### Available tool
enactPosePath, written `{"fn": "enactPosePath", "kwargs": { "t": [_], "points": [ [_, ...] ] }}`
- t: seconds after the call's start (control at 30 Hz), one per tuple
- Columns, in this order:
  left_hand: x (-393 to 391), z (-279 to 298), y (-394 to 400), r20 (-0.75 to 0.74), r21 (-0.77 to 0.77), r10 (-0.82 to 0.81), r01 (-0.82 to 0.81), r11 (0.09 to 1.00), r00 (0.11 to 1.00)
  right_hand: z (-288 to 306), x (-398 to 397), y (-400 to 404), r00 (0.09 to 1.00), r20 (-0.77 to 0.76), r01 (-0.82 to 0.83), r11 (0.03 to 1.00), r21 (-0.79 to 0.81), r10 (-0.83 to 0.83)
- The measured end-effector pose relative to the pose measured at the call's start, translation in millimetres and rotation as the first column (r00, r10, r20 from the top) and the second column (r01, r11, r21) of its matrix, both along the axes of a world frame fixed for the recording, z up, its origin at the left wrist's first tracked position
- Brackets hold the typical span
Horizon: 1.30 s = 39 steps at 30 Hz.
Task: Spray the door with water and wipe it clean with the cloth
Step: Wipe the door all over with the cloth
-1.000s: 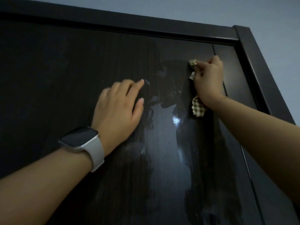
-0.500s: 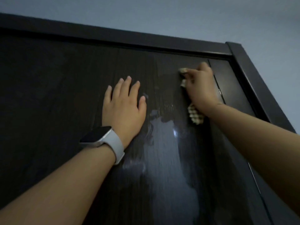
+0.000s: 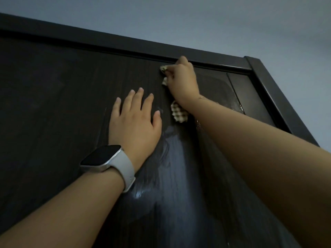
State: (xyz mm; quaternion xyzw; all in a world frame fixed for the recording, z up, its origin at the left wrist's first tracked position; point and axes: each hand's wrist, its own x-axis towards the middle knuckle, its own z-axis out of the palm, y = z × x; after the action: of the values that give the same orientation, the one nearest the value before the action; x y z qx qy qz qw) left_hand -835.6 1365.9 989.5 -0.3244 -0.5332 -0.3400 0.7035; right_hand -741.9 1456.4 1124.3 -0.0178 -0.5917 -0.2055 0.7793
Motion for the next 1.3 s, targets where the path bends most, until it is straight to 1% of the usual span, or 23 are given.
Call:
{"fn": "enactPosePath", "kwargs": {
  "t": [0.07,0.2,0.27,0.33,0.43,0.5,0.63,0.73,0.8,1.0,1.1,1.2,1.27,1.3],
  "points": [
    [0,1,-2,0.006,-0.002,0.002,-0.002,1.0,1.0,5,24,25,0.999,-0.028,0.016,0.999,-0.051,-0.017],
    [0,0,0,0.0,0.015,0.004,-0.004,1.0,1.0,5,76,85,0.981,-0.18,0.022,0.968,-0.252,-0.069],
    [0,0,1,-0.007,0.015,-0.004,0.005,1.0,1.0,2,85,94,0.973,-0.22,-0.002,0.946,-0.325,-0.073],
    [-1,1,3,-0.009,0.015,-0.005,0.005,1.0,1.0,5,82,89,0.968,-0.241,-0.026,0.934,-0.357,-0.065],
    [-1,1,2,-0.018,0.03,-0.01,0.011,0.999,1.0,19,57,60,0.976,-0.215,-0.034,0.95,-0.311,-0.035],
    [-2,1,3,-0.02,0.028,-0.009,0.009,1.0,1.0,28,27,30,0.988,-0.15,-0.014,0.974,-0.225,-0.02],
    [-2,-1,3,-0.027,0.025,-0.02,0.02,0.999,0.999,31,-27,-34,0.999,-0.009,-0.04,0.999,-0.034,0.04],
    [-3,1,3,-0.03,0.025,-0.015,0.015,1.0,0.999,32,-30,-39,0.998,0.04,-0.041,0.999,0.017,0.04],
    [-3,1,3,-0.034,0.033,-0.012,0.013,0.999,0.999,32,-13,-21,0.999,0.027,-0.021,1.0,0.001,0.021],
    [-2,-1,3,-0.028,0.023,-0.025,0.026,0.999,0.999,17,67,68,0.992,-0.098,0.056,0.979,-0.197,-0.077],
    [0,-1,1,-0.035,0.011,-0.024,0.024,1.0,0.999,5,96,99,0.983,-0.15,0.061,0.961,-0.27,-0.104],
    [4,-1,1,-0.039,0.006,-0.005,0.006,1.0,0.999,-3,106,112,0.985,-0.15,0.045,0.961,-0.274,-0.089],
    [9,-1,0,-0.08,-0.003,0.036,-0.036,0.999,0.996,-5,106,115,0.986,-0.146,0.042,0.969,-0.244,-0.08],
    [11,-2,0,-0.118,-0.012,0.08,-0.082,0.997,0.99,-6,106,116,0.986,-0.15,0.041,0.972,-0.229,-0.077]
  ]
}}
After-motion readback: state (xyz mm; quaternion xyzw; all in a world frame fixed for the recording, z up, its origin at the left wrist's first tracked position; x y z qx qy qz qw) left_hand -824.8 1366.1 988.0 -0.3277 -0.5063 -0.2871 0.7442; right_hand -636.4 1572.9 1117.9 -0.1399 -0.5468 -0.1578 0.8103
